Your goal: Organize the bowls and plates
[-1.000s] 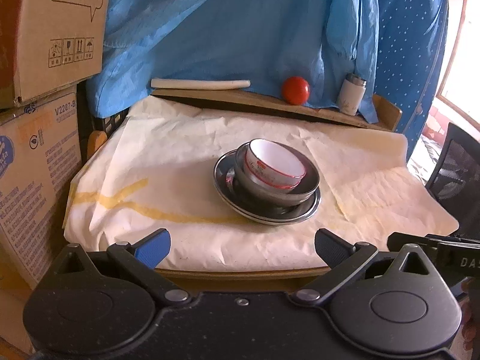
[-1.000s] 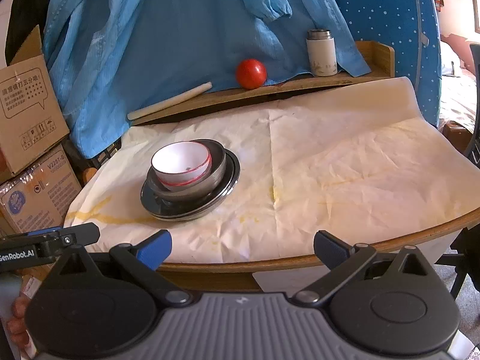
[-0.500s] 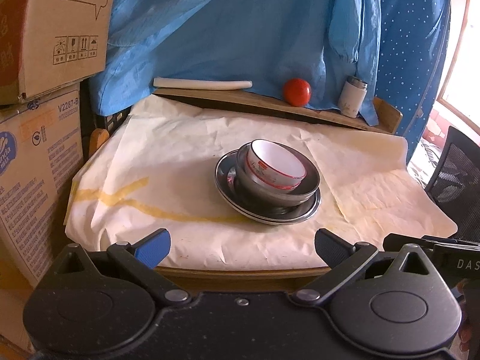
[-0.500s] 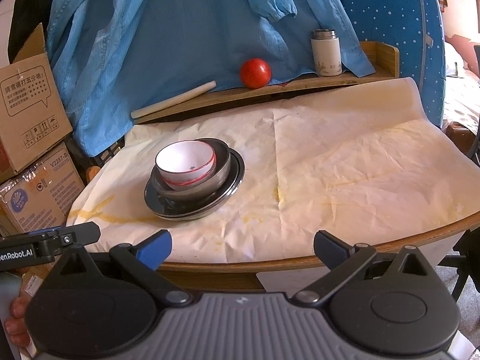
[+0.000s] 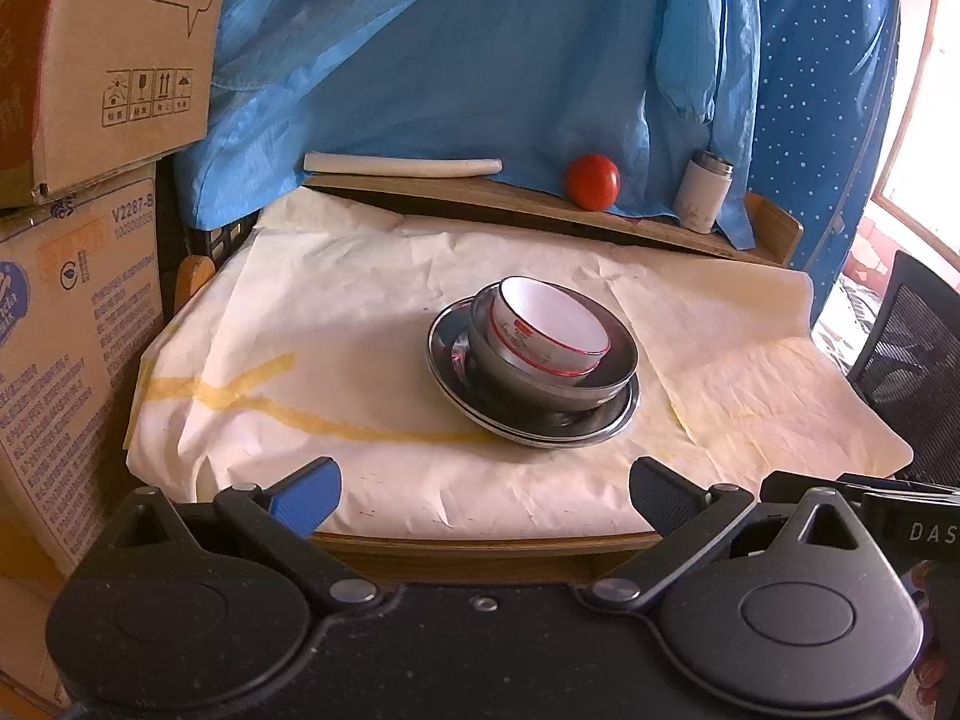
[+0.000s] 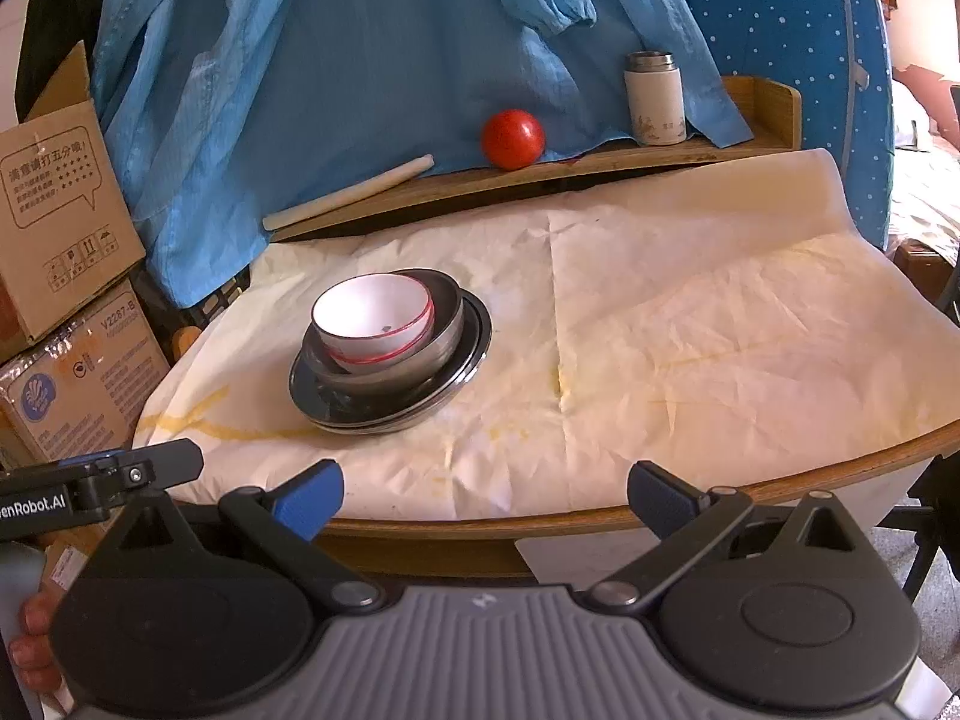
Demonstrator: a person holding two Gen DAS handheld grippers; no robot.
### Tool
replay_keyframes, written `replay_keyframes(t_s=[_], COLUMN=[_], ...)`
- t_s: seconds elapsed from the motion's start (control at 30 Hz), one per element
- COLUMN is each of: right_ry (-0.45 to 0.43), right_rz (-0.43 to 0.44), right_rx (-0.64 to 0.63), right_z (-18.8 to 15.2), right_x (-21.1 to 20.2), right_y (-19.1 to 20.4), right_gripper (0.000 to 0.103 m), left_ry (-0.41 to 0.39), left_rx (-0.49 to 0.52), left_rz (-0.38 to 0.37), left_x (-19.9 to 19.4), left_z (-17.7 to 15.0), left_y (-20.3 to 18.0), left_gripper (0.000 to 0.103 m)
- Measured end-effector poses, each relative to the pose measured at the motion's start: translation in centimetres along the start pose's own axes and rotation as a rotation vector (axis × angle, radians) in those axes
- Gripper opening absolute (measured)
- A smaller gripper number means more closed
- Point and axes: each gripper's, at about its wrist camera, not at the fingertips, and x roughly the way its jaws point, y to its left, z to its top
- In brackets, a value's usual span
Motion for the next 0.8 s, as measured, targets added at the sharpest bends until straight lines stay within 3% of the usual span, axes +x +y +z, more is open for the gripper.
replay_keyframes(t_s=[0.8], right_ry=[0.009], right_rz=[0.0], right_rx=[0.005], right_z=[0.14], right_x=[0.45], right_y=[-0.15], right_gripper=[0.103], left_ry=[0.007], left_rx=[-0.006], left_rz=[-0.02], left_x=[0.65], left_z=[0.24], left_y=[-0.14], left_gripper=[0.102])
